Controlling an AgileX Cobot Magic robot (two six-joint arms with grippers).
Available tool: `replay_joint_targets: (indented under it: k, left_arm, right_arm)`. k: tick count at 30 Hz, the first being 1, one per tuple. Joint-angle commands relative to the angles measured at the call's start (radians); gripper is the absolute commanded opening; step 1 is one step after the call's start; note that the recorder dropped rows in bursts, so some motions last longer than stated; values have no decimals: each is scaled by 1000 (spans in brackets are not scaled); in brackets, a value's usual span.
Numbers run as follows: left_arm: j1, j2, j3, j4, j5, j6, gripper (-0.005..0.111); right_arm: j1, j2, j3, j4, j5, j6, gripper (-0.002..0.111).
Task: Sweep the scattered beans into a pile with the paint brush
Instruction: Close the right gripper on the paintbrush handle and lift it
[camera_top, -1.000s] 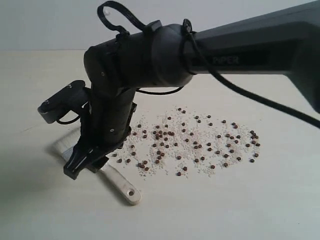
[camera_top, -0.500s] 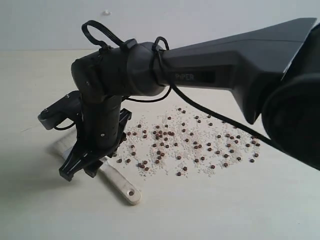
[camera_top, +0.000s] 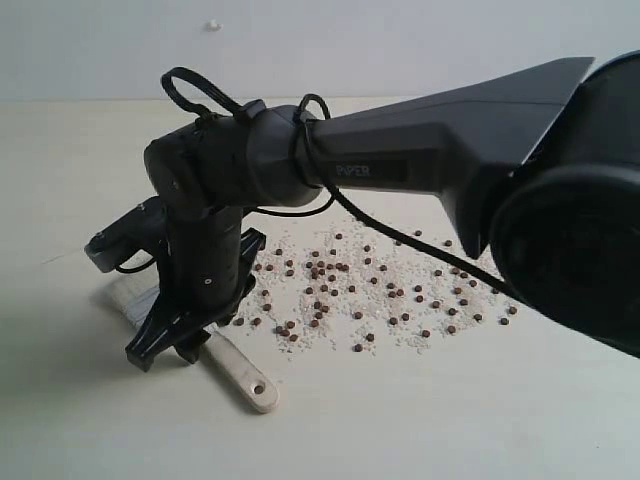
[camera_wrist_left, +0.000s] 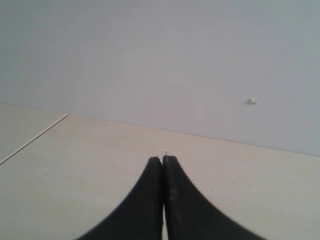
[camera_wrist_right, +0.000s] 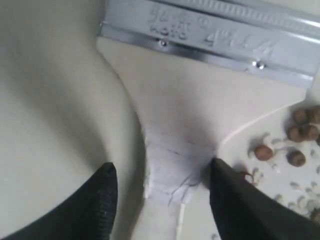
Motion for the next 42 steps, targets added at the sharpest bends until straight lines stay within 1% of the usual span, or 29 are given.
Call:
replay_joint_targets:
  k: [1, 5, 8, 13, 17, 20, 27, 30, 33, 36, 37, 42]
  left_arm:
    - [0, -4, 0, -5, -2, 1, 0]
    - [0, -4, 0, -5, -2, 1, 0]
    - [0, -4, 0, -5, -2, 1, 0]
    - [0, -4, 0, -5, -2, 1, 0]
    - [0, -4, 0, -5, -2, 1, 0]
    - [0, -4, 0, -5, -2, 1, 0]
    - [0, -4, 0, -5, -2, 1, 0]
    - [0, -4, 0, -5, -2, 1, 0]
    - [0, -4, 0, -5, -2, 1, 0]
    - [0, -4, 0, -5, -2, 1, 0]
    - [0, -4, 0, -5, -2, 1, 0]
    - [0, -4, 0, -5, -2, 1, 0]
  right_arm:
    - [2, 18, 0, -2, -1, 15, 51]
    - [2, 22, 0, -21, -1, 59, 47]
    - [2, 22, 0, -63, -6, 137, 46]
    - [2, 22, 0, -97, -6, 224, 45]
    - [2, 22, 0, -89, -3, 224, 45]
    - [2, 22, 0, -89, 2, 180, 45]
    - [2, 22, 0, -89, 4, 180, 44]
    - [2, 22, 0, -91, 4, 180, 35]
    - [2, 22, 0, -95, 6, 180, 20]
    - [2, 22, 0, -101, 17, 177, 2]
    - [2, 22, 0, -108, 27, 177, 0]
    - [2, -4, 0, -162, 89, 196, 0]
